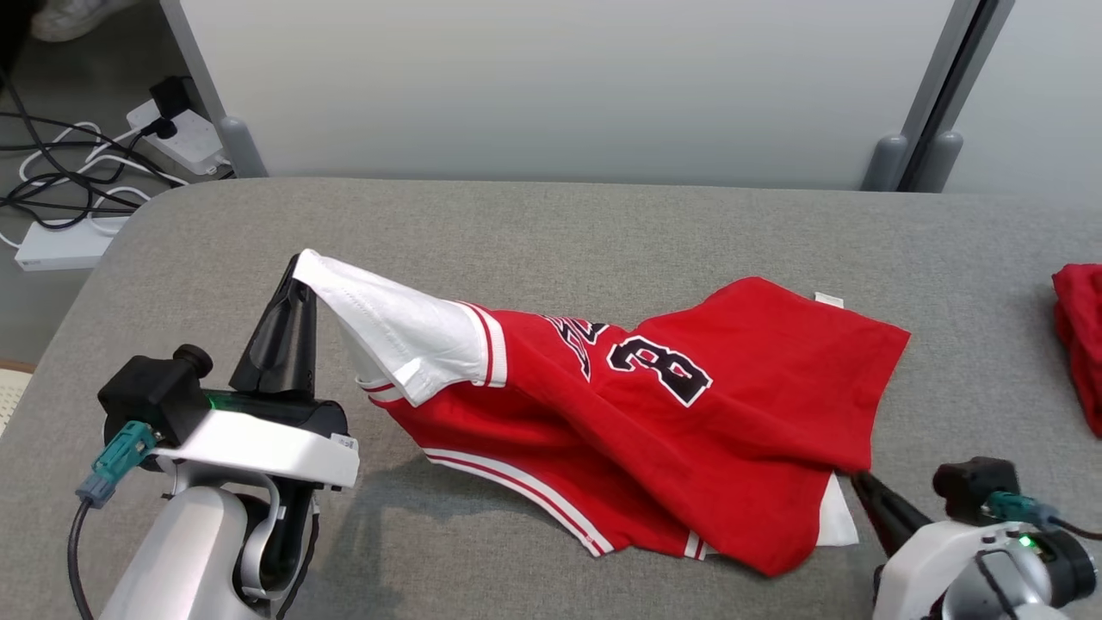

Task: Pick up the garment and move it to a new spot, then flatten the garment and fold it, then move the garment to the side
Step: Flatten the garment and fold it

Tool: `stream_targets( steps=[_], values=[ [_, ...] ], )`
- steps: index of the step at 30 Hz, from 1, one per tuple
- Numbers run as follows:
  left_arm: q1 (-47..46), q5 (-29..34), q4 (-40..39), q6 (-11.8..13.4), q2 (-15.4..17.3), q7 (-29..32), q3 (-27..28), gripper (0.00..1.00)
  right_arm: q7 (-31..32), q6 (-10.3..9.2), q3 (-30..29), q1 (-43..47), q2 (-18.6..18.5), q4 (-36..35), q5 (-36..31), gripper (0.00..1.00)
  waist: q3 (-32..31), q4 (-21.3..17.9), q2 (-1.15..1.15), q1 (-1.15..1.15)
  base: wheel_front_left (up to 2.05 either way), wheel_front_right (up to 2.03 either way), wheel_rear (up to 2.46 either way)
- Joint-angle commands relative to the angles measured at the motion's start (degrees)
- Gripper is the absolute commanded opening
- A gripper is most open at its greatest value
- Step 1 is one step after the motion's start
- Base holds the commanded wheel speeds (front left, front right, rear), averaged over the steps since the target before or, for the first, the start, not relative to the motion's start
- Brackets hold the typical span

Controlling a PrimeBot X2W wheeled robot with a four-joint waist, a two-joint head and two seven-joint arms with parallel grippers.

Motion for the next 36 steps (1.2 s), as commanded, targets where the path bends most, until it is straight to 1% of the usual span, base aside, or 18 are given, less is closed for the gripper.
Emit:
stream_targets(
  steps=[1, 6, 8, 10, 11, 12, 14, 16, 19, 22, 25, 30, 34, 36],
  values=[
    [-1.28, -0.62, -1.97, 0.48, 1.66, -0.24, 2.44, 0.0, -0.11, 0.0, -0.53, 0.46, -1.4, -3.9, -0.65, 0.0, -0.22, -0.58, 0.0, 0.0, 0.0, 0.0, 0.0],
    [-0.85, -0.75, -4.06, 0.65, 2.77, 0.21, 2.89, 0.0, 2.29, 0.0, -7.12, 2.33, -3.02, -14.82, -0.04, 0.0, -0.69, -2.11, 0.0, 0.0, 0.0, 0.0, 0.0],
    [-0.96, -0.74, -4.85, 0.75, 3.25, 0.66, 2.99, 0.0, 4.54, 0.0, -9.67, 3.29, -2.03, -17.63, 3.13, 0.0, -0.88, -2.43, 0.0, 0.0, 0.0, 0.0, 0.0],
    [-0.88, -0.87, -5.36, 0.88, 3.53, 1.09, 3.06, 0.0, 8.83, 0.0, -10.22, 4.88, -1.55, -19.18, 6.18, 0.0, -1.07, -2.55, 0.0, 0.0, 0.0, 0.0, 0.0],
    [-0.86, -0.9, -5.58, 0.89, 3.63, 1.27, 3.0, 0.0, 10.57, 0.0, -9.81, 5.7, -1.58, -19.98, 7.09, 0.47, -1.07, -2.49, 0.0, 0.0, 0.0, 0.0, 0.0],
    [-0.89, -0.92, -5.76, 0.9, 3.68, 1.44, 2.91, 0.0, 11.53, 0.0, -9.45, 6.44, -1.34, -20.68, 8.07, 1.0, -1.01, -2.37, 0.0, 0.0, 0.0, 0.0, 0.0],
    [-1.06, -1.0, -6.07, 0.92, 3.56, 1.59, 2.7, 0.0, 12.06, 0.0, -8.36, 7.86, -1.22, -21.28, 8.01, 1.0, -0.75, -2.02, 0.0, 0.0, 0.0, 0.0, 0.0],
    [-1.06, -1.16, -6.2, 1.01, 3.28, 1.55, 2.58, 0.0, 11.91, 0.0, -6.44, 8.98, -0.17, -20.76, 8.07, 1.0, -0.5, -1.77, 0.0, 0.0, 0.0, 0.0, 0.0],
    [-0.89, -1.29, -6.07, 1.03, 3.02, 1.46, 2.34, 0.0, 10.94, 0.0, -2.73, 9.11, 0.91, -18.12, 6.72, 1.0, -0.19, -1.47, 0.0, 0.0, 0.0, 0.0, 0.0],
    [-1.01, -1.39, -5.9, 1.0, 2.98, 1.38, 2.27, 0.0, 9.91, 0.0, 1.29, 7.59, 1.58, -13.56, 5.63, 1.0, 0.05, -1.21, 0.0, 0.0, 0.0, 0.0, 0.0],
    [-1.41, -1.47, -5.83, 0.98, 3.02, 1.41, 2.19, 0.0, 8.01, 0.0, 3.93, 5.23, 2.31, -8.93, 4.91, 1.0, 0.32, -0.78, 0.0, 0.0, 0.0, 0.0, 0.0],
    [-1.98, -1.55, -5.68, 1.01, 3.02, 1.44, 1.98, 0.0, 4.49, 0.0, 5.47, 1.35, 3.41, -1.11, 4.76, 1.0, 0.66, -0.03, 0.0, 0.0, 0.0, 0.0, 0.0],
    [-2.08, -1.63, -5.45, 1.03, 3.12, 1.47, 1.85, 0.0, 2.4, 0.0, 6.72, -1.16, 4.2, 3.82, 5.59, 1.0, 0.86, 0.38, 0.0, 0.0, 0.0, 0.0, 0.0],
    [-2.12, -1.68, -5.37, 1.06, 3.24, 1.51, 1.85, 0.0, 1.54, 0.0, 7.34, -2.06, 4.39, 5.69, 6.29, 0.81, 0.91, 0.52, 0.0, 0.0, 0.0, 0.0, 0.0]
  ],
)
